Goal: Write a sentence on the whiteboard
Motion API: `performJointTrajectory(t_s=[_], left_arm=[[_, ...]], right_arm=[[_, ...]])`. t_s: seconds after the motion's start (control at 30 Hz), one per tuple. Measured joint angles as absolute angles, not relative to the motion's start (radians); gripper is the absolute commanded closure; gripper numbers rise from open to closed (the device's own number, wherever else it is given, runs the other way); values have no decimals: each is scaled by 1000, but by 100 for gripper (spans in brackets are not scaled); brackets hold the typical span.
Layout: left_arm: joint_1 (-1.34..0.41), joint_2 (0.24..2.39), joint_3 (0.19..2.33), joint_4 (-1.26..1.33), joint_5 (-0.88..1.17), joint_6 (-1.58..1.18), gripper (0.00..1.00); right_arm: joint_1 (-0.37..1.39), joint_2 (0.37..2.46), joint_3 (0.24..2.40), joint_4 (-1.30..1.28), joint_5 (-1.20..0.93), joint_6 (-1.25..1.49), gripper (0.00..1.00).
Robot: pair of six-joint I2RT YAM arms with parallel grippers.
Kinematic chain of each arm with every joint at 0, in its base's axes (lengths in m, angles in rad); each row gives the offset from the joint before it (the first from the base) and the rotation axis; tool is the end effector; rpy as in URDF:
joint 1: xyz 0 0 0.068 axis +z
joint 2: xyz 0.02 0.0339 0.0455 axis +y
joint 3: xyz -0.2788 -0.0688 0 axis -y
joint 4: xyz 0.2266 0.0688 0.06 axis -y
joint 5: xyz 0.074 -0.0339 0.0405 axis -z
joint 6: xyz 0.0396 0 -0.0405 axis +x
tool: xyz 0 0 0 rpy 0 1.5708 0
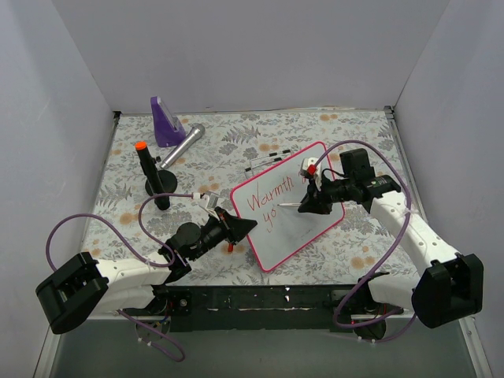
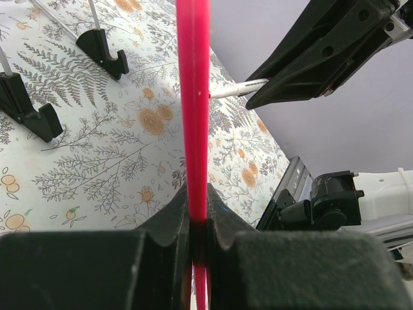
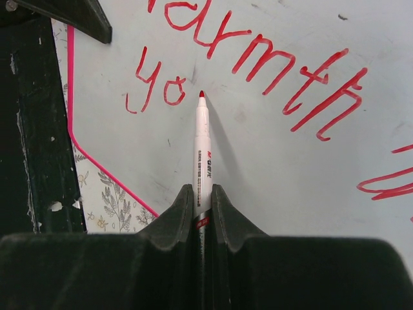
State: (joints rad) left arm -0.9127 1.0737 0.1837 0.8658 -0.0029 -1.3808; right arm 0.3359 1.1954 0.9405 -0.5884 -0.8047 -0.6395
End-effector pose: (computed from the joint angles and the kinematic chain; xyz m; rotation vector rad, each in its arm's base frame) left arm 0.1162 -0.1501 0.2175 -0.4458 1.8580 -1.6987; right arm 0.1980 0.0993 0.2980 -1.3439 1.7741 0.7977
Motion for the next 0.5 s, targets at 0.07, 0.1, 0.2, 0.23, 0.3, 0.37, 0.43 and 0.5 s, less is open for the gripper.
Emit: performJointTrajectory(t_s=[0.07, 0.1, 0.2, 0.23, 0.3, 0.37, 0.43, 0.5], left_arm=[[-913, 1074, 184, 867, -1, -1380, 100], [-913, 1074, 184, 867, -1, -1380, 100], [-913, 1074, 184, 867, 0, -1380, 100], [-913, 1074, 184, 867, 0, -1380, 100], [-913, 1074, 184, 867, 0, -1380, 100], [-913, 1074, 184, 867, -1, -1381, 100], [-913, 1074, 184, 867, -1, -1382, 100], [-912, 1074, 184, 866, -1, -1382, 100]], right_arm=[[337, 1200, 938, -588, -807, -639, 99], [340, 1205, 937, -588, -807, -640, 99], [342, 1211, 931, -588, -809, -640, 99], [342, 1211, 930, -588, -811, -640, 99], [342, 1211, 922, -588, -814, -640, 99], [342, 1211, 912, -590, -817, -642, 99], [342, 1209, 900, -592, -820, -647, 99], [342, 1205, 890, -596, -819, -653, 99]])
